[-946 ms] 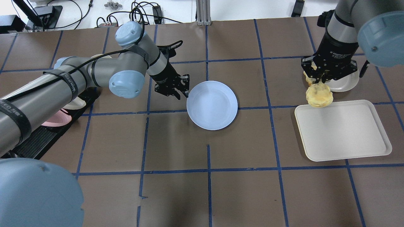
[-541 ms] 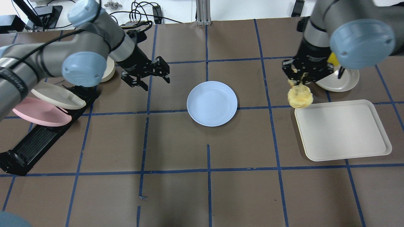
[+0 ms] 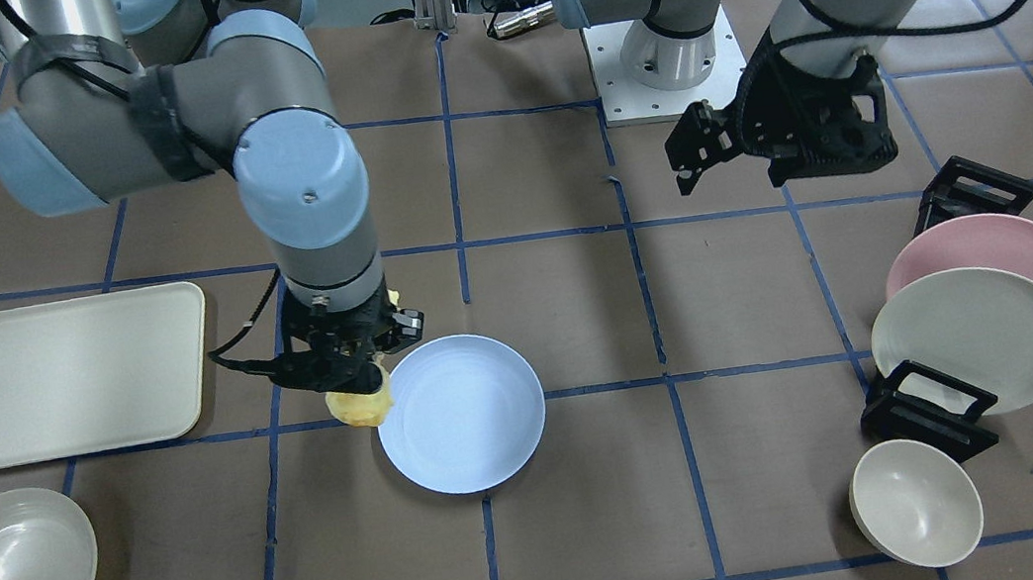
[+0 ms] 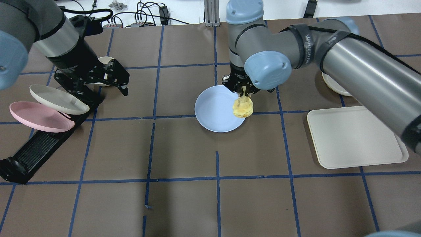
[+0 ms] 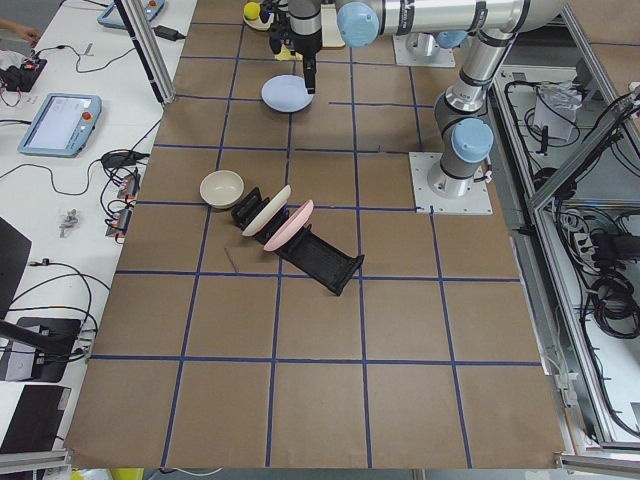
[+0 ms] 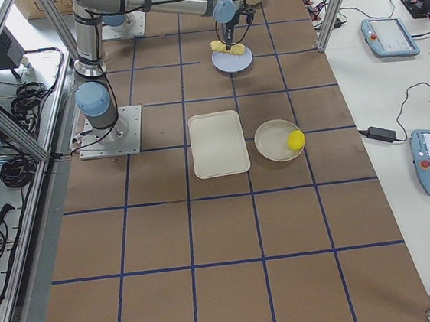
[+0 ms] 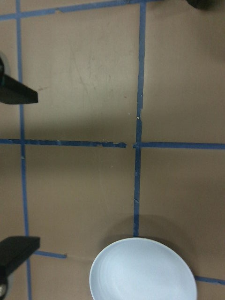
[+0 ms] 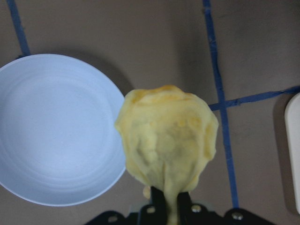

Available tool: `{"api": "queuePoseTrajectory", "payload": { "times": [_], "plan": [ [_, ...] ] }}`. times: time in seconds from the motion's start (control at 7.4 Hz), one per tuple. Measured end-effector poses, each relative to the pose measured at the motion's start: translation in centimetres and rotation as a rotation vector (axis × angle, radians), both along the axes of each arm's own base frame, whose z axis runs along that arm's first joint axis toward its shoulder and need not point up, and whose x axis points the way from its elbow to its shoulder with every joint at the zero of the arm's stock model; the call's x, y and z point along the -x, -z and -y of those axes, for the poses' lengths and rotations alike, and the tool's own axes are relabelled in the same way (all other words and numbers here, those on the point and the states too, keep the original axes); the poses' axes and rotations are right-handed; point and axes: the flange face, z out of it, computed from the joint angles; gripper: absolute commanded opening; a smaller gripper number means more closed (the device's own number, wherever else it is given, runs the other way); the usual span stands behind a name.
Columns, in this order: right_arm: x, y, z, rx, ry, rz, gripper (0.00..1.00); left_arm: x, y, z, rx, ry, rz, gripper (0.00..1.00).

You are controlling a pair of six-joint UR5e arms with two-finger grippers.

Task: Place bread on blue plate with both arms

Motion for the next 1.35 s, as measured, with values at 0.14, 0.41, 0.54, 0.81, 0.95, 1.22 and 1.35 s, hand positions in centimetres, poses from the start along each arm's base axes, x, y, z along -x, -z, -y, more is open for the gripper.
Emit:
{"api": "queuePoseTrajectory", "payload": {
  "times": [0.14, 0.41, 0.54, 0.81, 0.95, 1.22, 1.35],
  "plan": [
    [-1.6, 1.9, 0.5, 0.006, -0.013, 0.001, 0.62, 0.2, -1.9, -0.2, -0.005, 0.011, 0.021, 0.99],
    [-3.4, 5.5, 2.1, 0.062, -0.033, 0.012, 1.00, 0.9, -3.8, 0.4, -0.017, 0.047, 0.078, 1.00],
    [-3.2, 5.8, 2.8, 0.088, -0.036, 0.017, 1.00, 1.4, -4.2, 0.4, -0.013, 0.069, 0.116, 1.00],
    [-1.7, 5.0, 3.9, 0.126, -0.029, 0.001, 1.00, 2.0, -4.4, 0.4, -0.010, 0.089, 0.142, 1.00],
    [-0.7, 4.8, 4.4, 0.133, -0.025, -0.017, 1.00, 2.1, -4.3, 0.4, -0.010, 0.090, 0.145, 0.99],
    [2.2, 2.4, 4.7, 0.135, -0.060, -0.048, 1.00, 2.1, -4.2, 0.7, -0.011, 0.091, 0.146, 0.99],
    [5.5, -0.6, 4.4, 0.112, -0.105, -0.081, 1.00, 2.1, -3.9, 0.7, -0.014, 0.091, 0.144, 1.00]
  ]
}}
